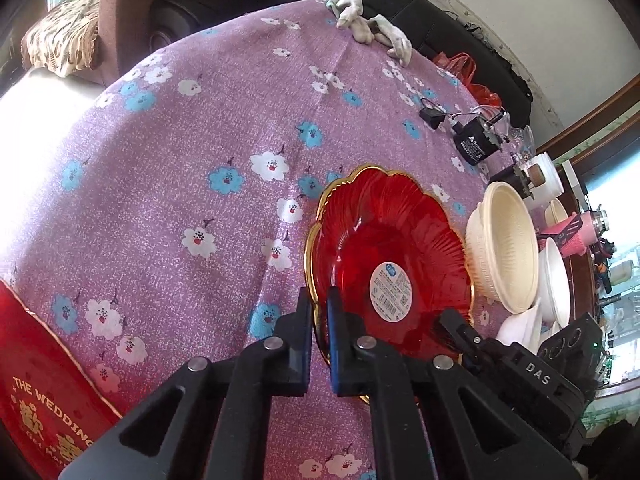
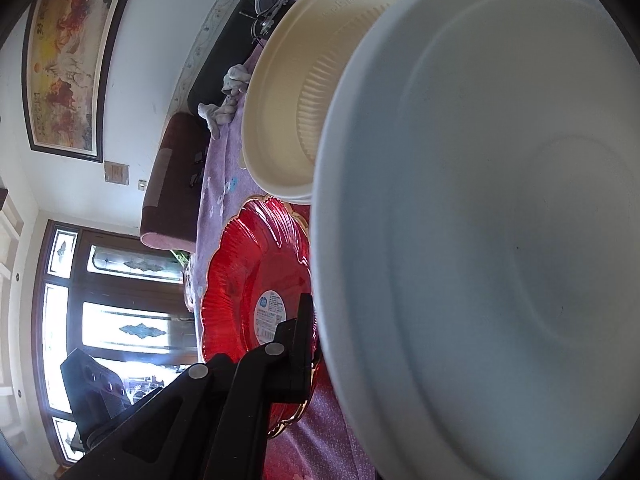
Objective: Organize plates and bowls
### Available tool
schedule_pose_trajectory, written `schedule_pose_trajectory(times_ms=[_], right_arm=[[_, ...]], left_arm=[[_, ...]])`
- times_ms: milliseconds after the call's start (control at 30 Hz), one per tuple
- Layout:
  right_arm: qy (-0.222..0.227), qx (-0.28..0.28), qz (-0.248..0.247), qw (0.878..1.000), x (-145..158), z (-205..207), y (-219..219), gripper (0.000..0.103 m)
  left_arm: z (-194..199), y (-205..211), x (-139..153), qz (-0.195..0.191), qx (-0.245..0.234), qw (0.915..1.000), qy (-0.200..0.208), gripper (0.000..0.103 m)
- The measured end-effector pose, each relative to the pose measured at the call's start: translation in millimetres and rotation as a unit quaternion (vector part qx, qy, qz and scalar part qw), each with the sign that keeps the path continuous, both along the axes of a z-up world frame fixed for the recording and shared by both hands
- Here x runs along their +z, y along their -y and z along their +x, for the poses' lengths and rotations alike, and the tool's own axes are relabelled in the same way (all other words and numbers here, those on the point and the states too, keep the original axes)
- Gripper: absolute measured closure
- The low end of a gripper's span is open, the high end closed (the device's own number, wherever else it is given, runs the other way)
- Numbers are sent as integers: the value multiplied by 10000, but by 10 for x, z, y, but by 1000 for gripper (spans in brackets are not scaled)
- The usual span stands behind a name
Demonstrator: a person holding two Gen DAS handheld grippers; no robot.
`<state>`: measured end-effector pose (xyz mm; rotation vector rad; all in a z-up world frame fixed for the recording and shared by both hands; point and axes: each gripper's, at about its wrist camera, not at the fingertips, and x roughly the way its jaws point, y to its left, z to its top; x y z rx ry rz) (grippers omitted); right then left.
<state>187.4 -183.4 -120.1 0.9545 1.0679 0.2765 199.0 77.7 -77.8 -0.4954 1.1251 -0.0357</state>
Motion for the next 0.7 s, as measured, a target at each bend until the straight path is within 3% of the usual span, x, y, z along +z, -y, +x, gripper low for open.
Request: schedule_pose_trajectory(times_ms=[400, 700], right_arm=[[448, 233, 5, 9987, 306, -177, -150, 93], [1222, 772, 123, 9894, 835, -699, -589, 94]], left_arm=[[-383, -147, 387, -10, 138, 9990, 422, 97], [-1226, -612, 842, 215, 439, 9950, 876, 96]])
